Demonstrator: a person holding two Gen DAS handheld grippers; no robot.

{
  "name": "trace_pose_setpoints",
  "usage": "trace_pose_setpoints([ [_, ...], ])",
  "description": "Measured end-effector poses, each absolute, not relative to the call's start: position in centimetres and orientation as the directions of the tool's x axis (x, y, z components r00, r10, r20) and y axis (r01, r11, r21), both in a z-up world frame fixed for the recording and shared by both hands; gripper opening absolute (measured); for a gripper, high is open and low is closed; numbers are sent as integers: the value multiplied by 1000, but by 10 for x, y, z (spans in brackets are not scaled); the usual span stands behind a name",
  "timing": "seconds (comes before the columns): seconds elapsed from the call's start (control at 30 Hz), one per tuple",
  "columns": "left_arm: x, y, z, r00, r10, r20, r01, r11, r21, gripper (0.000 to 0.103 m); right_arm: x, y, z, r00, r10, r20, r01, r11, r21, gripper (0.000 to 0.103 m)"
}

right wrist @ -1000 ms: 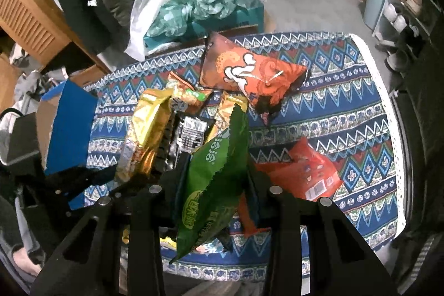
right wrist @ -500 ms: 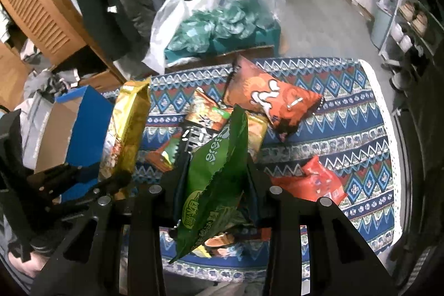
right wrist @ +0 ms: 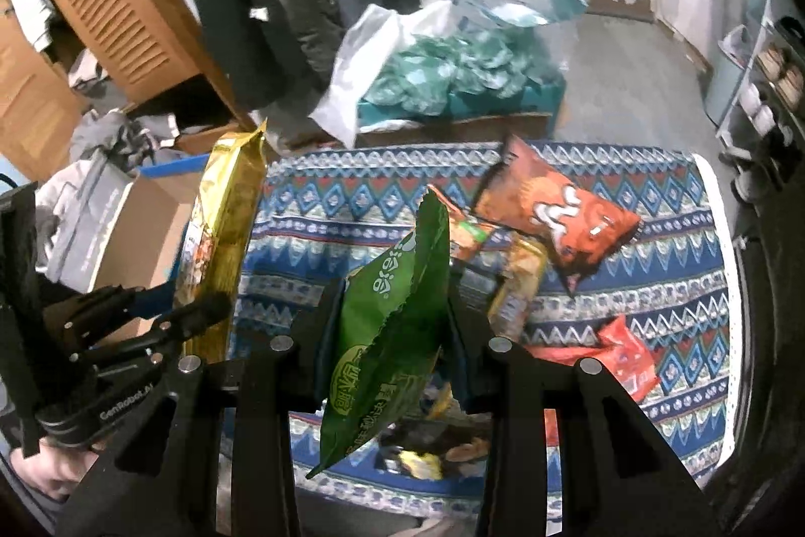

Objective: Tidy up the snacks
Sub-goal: 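Carry both bags over the box and open both tools to drop them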

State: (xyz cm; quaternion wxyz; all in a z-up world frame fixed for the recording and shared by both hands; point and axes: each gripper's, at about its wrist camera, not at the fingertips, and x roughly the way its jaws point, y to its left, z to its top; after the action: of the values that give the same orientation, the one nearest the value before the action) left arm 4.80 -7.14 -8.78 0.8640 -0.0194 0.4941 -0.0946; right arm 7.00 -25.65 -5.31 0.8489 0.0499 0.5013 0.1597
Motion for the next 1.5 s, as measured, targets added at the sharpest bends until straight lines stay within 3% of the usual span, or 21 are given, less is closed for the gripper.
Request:
trace_pose_setpoints([
  [0.93, 23, 69, -53, 569, -78, -818, -104, 981, -166, 31, 83, -96, -28, 360, 462, -810, -453, 846, 281, 36],
  [1.5, 10, 149, -87, 536, 12, -844, -273, 949, -159, 32, 83, 9, -55, 219, 485, -847, -559, 773, 298, 36],
])
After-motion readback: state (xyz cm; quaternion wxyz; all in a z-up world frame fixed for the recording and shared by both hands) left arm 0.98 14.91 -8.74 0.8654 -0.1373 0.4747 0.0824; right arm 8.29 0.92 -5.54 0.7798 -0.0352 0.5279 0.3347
